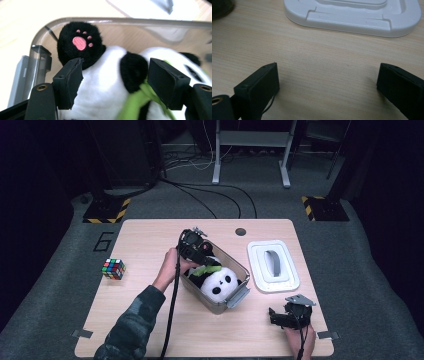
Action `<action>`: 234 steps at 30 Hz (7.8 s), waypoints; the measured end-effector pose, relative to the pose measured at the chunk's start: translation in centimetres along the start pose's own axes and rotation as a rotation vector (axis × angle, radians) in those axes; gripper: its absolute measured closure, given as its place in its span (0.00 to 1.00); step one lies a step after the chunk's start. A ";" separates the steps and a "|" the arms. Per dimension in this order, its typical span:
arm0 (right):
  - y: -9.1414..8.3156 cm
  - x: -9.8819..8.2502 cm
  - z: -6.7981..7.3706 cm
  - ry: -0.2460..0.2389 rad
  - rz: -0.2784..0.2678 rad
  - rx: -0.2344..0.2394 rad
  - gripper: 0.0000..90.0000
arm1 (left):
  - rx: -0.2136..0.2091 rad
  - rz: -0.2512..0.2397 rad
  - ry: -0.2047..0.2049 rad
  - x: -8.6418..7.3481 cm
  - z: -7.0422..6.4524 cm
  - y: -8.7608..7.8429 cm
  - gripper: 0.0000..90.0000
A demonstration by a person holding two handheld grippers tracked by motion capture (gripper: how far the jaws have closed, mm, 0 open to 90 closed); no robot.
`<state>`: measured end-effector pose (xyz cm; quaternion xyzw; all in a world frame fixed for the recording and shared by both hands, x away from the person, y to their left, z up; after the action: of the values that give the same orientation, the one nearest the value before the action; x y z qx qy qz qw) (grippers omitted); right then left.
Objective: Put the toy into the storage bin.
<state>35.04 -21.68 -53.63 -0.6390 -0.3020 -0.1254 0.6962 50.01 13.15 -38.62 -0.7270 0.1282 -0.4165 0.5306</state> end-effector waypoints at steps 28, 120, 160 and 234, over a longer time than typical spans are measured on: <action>0.0 0.0 0.0 0.000 0.000 0.000 0.04 | 0.025 0.139 0.151 -0.6 -4.3 3.6 0.26; 0.0 0.0 0.1 0.009 -0.003 0.001 0.04 | 0.372 -0.284 -0.540 -25.1 19.4 -4.3 0.00; 0.0 0.0 0.1 0.005 -0.001 -0.001 0.04 | 0.429 -0.213 -0.547 -26.1 19.1 -1.2 0.38; 0.1 0.0 0.1 0.009 -0.004 0.003 0.04 | 0.171 -0.291 0.037 -10.0 2.2 -9.1 0.38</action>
<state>35.09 -21.58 -53.65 -0.6368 -0.3002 -0.1293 0.6983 43.11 24.55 -35.55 -0.6823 -0.0046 -0.5114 0.5224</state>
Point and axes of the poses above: each handheld gripper's, and its own axes: y roughly forward along the jaws, x roughly out of its top, z roughly to its left, the point moved 1 cm from there along y, roughly forward along the jaws, and after that the axes turned 11 degrees about z, right-handed, at the moved point
